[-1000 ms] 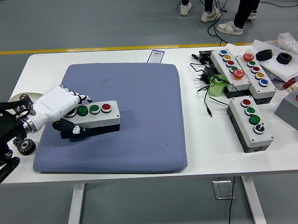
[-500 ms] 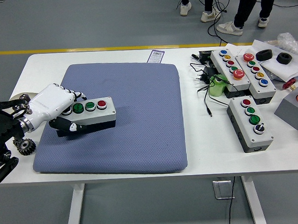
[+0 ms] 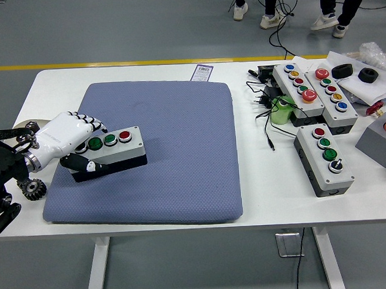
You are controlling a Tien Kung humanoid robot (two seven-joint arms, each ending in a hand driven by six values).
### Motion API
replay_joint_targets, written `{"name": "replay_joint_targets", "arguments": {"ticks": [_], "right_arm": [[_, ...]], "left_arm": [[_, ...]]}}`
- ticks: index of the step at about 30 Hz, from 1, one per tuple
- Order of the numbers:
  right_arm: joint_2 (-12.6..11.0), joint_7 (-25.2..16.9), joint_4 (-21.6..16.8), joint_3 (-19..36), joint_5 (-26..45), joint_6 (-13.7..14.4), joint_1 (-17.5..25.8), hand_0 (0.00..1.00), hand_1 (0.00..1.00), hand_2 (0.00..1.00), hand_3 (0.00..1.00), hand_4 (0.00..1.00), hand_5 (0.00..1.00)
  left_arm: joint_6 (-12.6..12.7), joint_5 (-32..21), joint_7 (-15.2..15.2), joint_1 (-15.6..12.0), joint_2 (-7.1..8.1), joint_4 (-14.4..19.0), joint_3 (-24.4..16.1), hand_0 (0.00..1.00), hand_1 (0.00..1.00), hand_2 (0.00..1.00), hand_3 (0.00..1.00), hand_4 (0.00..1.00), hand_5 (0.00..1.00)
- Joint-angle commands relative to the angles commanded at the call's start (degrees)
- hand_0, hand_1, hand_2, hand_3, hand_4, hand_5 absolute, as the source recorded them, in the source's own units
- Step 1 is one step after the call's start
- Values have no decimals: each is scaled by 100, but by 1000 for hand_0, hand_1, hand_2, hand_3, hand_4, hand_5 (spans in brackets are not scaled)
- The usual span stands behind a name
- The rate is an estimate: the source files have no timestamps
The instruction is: Pick up the button,place it on the desk,press the button,press the button
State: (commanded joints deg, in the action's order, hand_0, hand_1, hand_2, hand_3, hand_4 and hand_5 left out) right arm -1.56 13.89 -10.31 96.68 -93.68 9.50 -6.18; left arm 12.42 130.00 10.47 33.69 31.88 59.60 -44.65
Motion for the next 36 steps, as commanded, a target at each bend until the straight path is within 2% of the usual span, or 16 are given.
{"name": "replay_joint_targets", "arguments": {"ticks": [1,14,15,18,19,21,24,25,28,30,31,36], "right_arm": [[0,0,0,0,0,0,-1,654,664,674,585,420,257],[4,-1,0,18,-18,-1,-1,654,664,674,585,421,256],[5,-1,0,19,-15,-1,-1,654,664,674,585,421,256],[5,-3,0,26,-9,1,1,654,664,674,585,421,256],[6,-3,0,28,-3,3,4,654,664,674,585,420,256],[7,-3,0,34,-5,3,11,654,664,674,585,420,256],[8,5,0,49,-45,-2,20,654,664,674,585,420,256],[9,7,0,51,-51,-3,23,654,664,674,585,421,256],[10,9,0,49,-43,-3,36,654,664,674,585,421,256],[11,11,0,51,-45,-3,42,654,664,674,585,421,256],[11,11,0,50,-44,-2,44,654,664,675,585,420,256],[10,10,0,48,-48,-2,59,654,664,675,585,420,256]], "left_arm": [[-10,0,0,-7,0,8,-10,986,970,998,998,927,547],[-104,0,-122,-165,-1,440,-439,998,989,998,998,958,550],[-90,0,-112,-195,1,489,-489,998,989,998,998,958,550],[251,0,-27,-446,-11,916,-830,998,989,998,998,958,550],[326,0,-39,-510,-20,1030,-905,751,773,819,959,905,630],[514,0,-106,-632,-44,1373,-1052,751,773,819,959,905,630],[613,0,-314,-734,-71,1763,-1136,751,773,819,959,905,630],[622,0,-384,-760,-76,1857,-1149,113,122,193,676,814,882],[432,0,-583,-839,-85,2044,-1168,113,122,193,676,814,882],[203,-249,-762,-881,-98,2066,-1152,113,122,193,676,814,882],[116,-404,-840,-896,-106,2052,-1140,3,2,17,607,750,998],[-468,-1085,-1256,-965,-139,1996,-1092,3,2,17,607,750,998]]}}
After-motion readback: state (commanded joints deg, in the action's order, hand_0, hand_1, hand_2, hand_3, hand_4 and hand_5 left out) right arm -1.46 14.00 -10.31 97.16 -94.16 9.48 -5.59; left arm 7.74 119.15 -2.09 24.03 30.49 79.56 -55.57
